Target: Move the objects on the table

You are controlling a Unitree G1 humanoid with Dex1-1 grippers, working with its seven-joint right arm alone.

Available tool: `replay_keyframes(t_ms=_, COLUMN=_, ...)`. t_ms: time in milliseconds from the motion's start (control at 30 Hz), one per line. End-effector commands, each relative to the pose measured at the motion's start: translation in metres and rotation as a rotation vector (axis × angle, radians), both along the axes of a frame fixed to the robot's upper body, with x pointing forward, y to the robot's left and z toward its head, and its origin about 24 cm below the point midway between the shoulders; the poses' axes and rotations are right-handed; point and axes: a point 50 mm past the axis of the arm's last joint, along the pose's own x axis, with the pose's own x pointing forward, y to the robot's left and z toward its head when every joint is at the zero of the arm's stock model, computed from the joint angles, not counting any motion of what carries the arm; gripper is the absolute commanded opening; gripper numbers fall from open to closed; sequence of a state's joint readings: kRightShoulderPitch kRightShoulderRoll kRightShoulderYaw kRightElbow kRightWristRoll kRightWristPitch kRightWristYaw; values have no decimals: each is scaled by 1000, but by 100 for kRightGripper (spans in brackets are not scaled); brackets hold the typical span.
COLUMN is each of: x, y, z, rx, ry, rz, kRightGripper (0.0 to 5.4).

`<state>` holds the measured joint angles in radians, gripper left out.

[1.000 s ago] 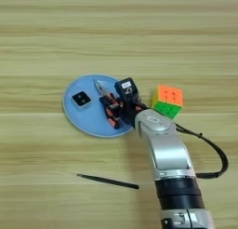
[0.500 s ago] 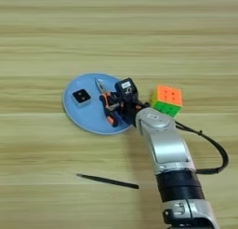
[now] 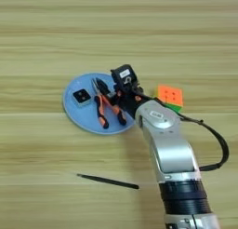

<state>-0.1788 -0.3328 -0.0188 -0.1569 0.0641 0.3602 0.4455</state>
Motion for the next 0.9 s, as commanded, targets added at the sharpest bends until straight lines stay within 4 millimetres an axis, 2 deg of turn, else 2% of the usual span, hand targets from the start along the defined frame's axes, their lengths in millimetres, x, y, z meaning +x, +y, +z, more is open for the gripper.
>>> replay_keyframes(t_ms=33, x=4, y=0, z=32, rx=2, ry=-145, rz=15, kRightGripper=315)
replay_keyframes(t_ms=200, x=-3, y=5, z=41, rx=47, ry=-172, rz=92, kRightGripper=366)
replay_keyframes(t_ms=467, x=-40, y=17, z=54, rx=83, ry=-233, rz=431, kRightGripper=446)
replay_keyframes(t_ms=700, x=-60, y=12, z=47, rx=95, ry=-258, rz=607, kRightGripper=530)
replay_keyframes(t_ms=900, x=-74, y=-2, z=35, rx=32, ry=-210, rz=728, kRightGripper=536)
